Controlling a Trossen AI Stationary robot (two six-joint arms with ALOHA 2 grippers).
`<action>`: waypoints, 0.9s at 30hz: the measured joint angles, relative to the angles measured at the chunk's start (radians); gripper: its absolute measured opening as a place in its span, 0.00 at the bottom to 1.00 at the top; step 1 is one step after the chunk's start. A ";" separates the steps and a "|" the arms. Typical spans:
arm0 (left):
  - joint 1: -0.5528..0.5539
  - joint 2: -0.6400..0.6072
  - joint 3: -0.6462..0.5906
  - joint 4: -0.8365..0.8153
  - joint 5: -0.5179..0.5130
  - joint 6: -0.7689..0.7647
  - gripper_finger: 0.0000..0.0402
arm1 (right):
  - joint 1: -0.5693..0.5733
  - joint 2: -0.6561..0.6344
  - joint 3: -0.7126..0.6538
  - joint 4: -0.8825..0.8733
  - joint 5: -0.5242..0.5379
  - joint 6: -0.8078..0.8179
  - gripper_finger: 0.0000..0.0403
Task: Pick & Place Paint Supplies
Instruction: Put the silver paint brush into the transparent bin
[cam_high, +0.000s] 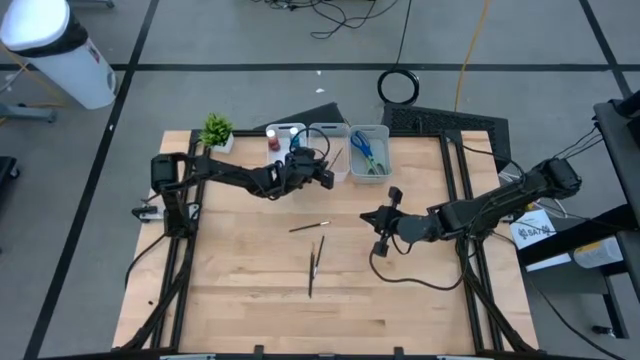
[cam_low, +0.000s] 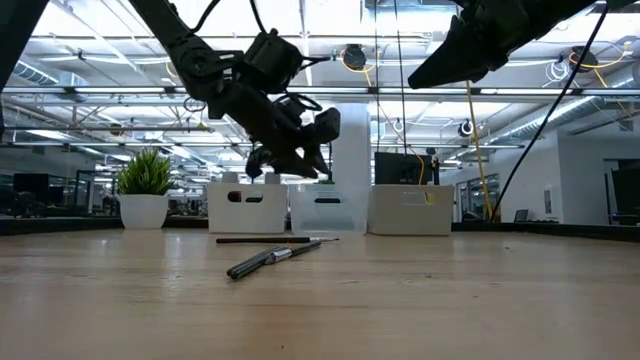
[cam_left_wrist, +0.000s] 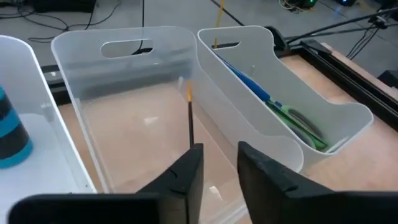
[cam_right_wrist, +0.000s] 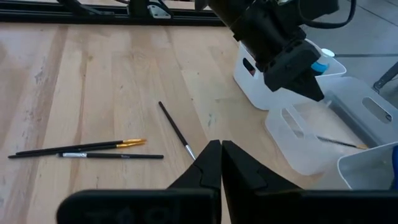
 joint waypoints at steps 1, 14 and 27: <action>0.000 0.000 0.000 0.000 0.005 0.009 0.28 | 0.000 0.000 0.000 0.000 0.000 0.000 0.00; -0.094 -0.224 0.001 -0.285 0.306 0.194 0.34 | 0.002 0.000 -0.020 0.020 -0.007 0.005 0.00; -0.430 -0.223 -0.111 -0.397 0.033 0.131 0.34 | -0.037 0.107 -0.078 0.221 -0.205 0.045 0.00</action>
